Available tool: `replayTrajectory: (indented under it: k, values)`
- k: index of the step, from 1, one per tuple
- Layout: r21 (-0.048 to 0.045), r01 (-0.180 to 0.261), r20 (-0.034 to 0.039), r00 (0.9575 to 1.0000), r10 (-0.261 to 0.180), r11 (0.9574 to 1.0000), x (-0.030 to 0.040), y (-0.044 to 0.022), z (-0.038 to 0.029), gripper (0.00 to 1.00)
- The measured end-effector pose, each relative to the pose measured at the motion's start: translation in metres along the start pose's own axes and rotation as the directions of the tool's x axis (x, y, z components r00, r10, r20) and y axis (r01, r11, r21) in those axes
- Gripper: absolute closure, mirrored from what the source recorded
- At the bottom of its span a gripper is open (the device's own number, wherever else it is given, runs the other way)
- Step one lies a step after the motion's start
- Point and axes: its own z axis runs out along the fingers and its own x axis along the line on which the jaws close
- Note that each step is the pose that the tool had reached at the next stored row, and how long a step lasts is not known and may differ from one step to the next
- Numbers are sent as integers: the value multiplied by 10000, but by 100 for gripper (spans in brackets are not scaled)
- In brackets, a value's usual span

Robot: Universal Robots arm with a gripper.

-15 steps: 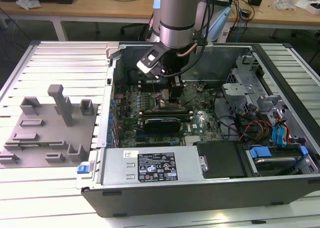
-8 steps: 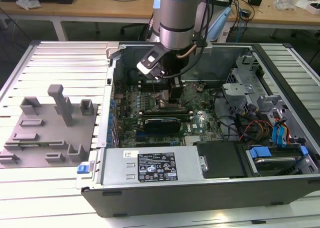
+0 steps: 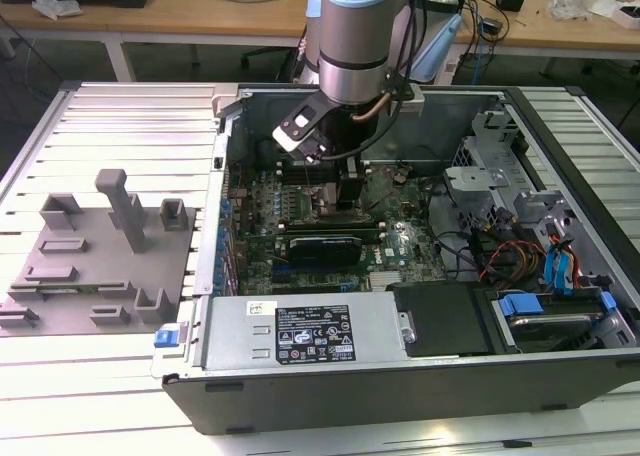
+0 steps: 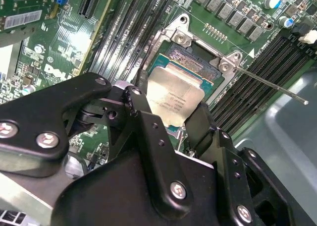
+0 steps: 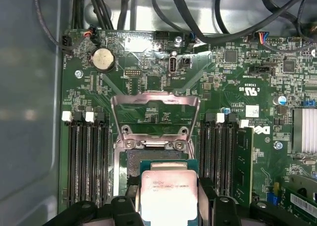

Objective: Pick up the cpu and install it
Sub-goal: 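Place the cpu into insertion slot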

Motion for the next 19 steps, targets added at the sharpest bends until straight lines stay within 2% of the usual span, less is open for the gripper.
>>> replayTrajectory:
  k: [11,19]
  values:
    - [0,-94,-43,9999,94,10000,40,1,43,45]
    - [2,-95,-59,9999,95,10000,68,-1,128,45]
